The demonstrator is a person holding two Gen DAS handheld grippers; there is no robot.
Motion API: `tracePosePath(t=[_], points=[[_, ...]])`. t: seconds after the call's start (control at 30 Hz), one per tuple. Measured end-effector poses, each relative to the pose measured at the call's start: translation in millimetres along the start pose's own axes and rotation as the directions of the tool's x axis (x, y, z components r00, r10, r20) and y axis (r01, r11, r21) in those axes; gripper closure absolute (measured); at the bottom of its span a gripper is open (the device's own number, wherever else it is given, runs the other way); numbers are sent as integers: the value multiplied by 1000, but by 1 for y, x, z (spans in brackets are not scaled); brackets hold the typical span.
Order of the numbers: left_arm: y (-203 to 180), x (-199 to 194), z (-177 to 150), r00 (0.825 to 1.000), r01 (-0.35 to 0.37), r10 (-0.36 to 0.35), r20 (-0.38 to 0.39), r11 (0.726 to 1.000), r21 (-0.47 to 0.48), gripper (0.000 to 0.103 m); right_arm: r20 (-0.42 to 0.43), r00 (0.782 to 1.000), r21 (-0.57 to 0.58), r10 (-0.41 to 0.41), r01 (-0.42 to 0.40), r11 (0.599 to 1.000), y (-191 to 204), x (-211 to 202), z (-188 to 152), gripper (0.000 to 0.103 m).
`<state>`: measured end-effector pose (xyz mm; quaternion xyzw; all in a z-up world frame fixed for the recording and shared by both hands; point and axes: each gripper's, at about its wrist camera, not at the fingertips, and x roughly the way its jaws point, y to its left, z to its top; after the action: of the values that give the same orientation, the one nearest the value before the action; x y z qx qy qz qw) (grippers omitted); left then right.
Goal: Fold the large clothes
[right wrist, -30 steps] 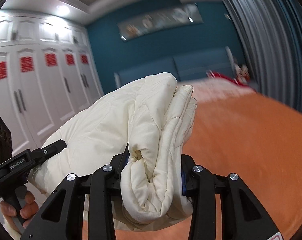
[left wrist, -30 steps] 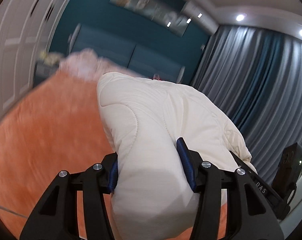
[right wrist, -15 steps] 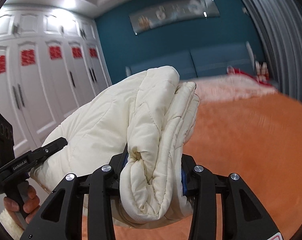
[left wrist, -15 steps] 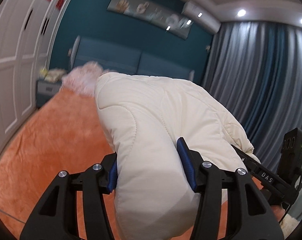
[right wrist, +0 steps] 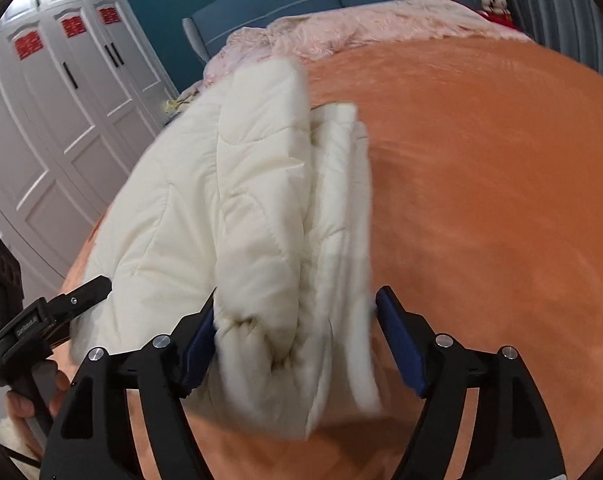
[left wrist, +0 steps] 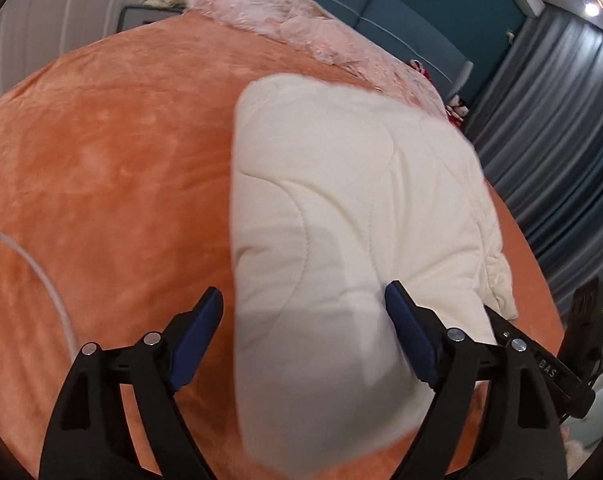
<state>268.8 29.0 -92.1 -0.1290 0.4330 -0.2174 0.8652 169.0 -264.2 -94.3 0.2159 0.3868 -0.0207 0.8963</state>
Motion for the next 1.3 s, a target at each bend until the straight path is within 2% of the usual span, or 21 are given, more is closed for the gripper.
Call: tracePosePath(t=[0.1,0.17,0.23,0.27,0.3,0.33,0.37,0.4,0.47,0.53,0.57,0.67,0.77,0.9,1.07,1.2,1.3], points=[[-11,-24,7,998,-65,65,6,998,16,24,38,998,-21,-56,57,998,11,-40,6,29],[-25,-41,24,989,-146,145,20,988,46,24,103,990,-60,-97,104,993,26,-69,16,30],[-39,-51,40,976,-216,213,51,974,70,28,119,986,-102,-115,127,987,45,-79,32,46],[-50,-54,49,968,-248,244,62,965,86,31,107,987,-133,-123,137,982,57,-77,44,68],[-60,-52,57,966,-258,252,64,961,103,38,97,987,-153,-131,145,978,63,-73,53,78],[-64,-52,64,965,-259,253,63,960,109,40,85,986,-175,-140,154,973,71,-66,63,79],[-71,-46,71,965,-260,255,59,959,115,41,84,985,-198,-149,163,967,80,-55,73,87],[-78,-36,77,965,-262,257,59,957,124,49,87,984,-207,-158,173,963,84,-48,77,93],[-84,-15,84,963,-269,266,43,953,140,60,66,983,-217,-174,184,959,88,-24,85,97],[-82,16,85,958,-283,286,0,948,146,77,44,979,-224,-200,205,953,87,1,87,98],[-80,28,83,955,-290,295,-14,945,150,78,33,976,-229,-216,218,949,86,13,86,98],[-78,52,67,945,-322,327,3,930,178,78,11,967,-238,-255,251,938,74,44,72,102],[-76,65,57,942,-335,332,48,925,181,78,18,971,-221,-239,237,946,61,61,62,103],[-70,79,52,942,-335,324,91,926,173,78,55,977,-200,-208,215,956,54,71,53,103],[-71,90,41,925,-369,342,164,911,183,78,122,970,-198,-212,233,952,54,79,42,103],[-69,92,38,922,-370,338,190,914,165,78,132,972,-189,-195,217,958,51,84,42,103],[-71,95,34,912,-389,352,212,906,168,78,142,971,-188,-191,216,958,50,84,41,103]])
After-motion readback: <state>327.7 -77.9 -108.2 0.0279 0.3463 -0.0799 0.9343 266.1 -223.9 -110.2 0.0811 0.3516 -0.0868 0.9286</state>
